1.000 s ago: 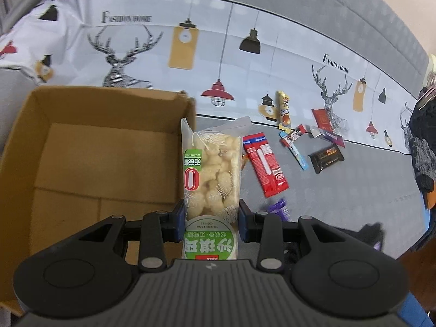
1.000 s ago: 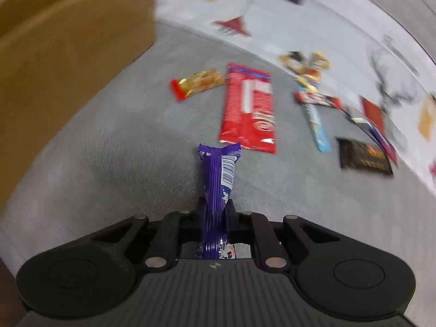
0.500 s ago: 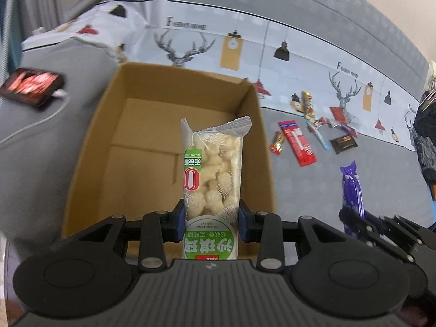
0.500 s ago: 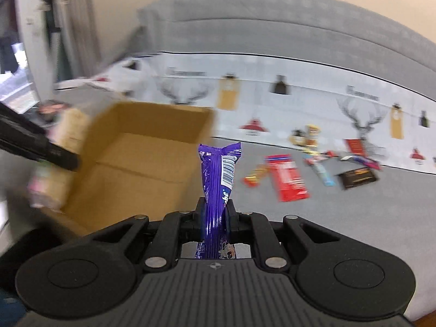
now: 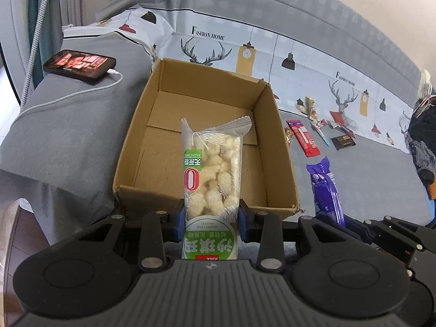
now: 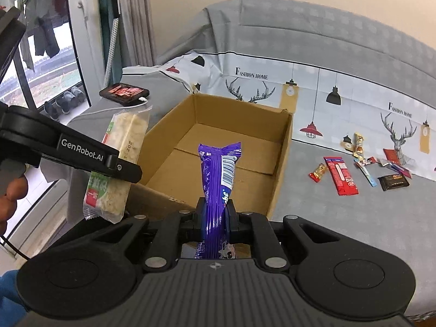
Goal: Organize snacks
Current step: 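Carry the peanut bag and purple bar over the cardboard box with both tools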
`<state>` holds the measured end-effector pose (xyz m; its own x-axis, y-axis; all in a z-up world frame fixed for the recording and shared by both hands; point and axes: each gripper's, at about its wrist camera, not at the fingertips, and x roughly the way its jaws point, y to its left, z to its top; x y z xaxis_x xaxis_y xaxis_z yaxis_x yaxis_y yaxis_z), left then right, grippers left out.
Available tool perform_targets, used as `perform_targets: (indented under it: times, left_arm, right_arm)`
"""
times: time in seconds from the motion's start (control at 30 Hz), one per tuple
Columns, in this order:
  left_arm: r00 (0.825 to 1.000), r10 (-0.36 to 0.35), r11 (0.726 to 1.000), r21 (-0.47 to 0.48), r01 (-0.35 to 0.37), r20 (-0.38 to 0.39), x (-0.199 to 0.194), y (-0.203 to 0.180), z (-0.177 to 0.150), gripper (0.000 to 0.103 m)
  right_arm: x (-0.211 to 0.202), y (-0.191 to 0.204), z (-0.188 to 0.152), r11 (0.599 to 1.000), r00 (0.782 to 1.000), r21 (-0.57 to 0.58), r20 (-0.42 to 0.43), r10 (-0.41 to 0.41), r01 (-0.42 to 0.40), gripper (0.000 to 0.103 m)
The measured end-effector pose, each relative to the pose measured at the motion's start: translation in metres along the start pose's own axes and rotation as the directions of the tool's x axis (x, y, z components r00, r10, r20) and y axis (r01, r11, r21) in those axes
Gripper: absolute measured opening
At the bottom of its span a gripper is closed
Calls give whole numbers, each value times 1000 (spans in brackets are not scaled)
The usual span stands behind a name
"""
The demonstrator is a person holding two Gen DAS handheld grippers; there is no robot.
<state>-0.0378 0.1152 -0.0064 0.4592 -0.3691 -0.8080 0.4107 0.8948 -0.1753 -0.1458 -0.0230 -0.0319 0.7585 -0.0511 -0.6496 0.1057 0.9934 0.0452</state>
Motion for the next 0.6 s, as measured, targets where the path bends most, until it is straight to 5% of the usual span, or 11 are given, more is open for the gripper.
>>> perform_targets:
  times: [0.6]
  left_arm:
    - [999,-25,999,-21,25,34,-7,11,-4,41]
  right_arm:
    - [-2,16,1,998,1000,-57,-6,-16,15,13]
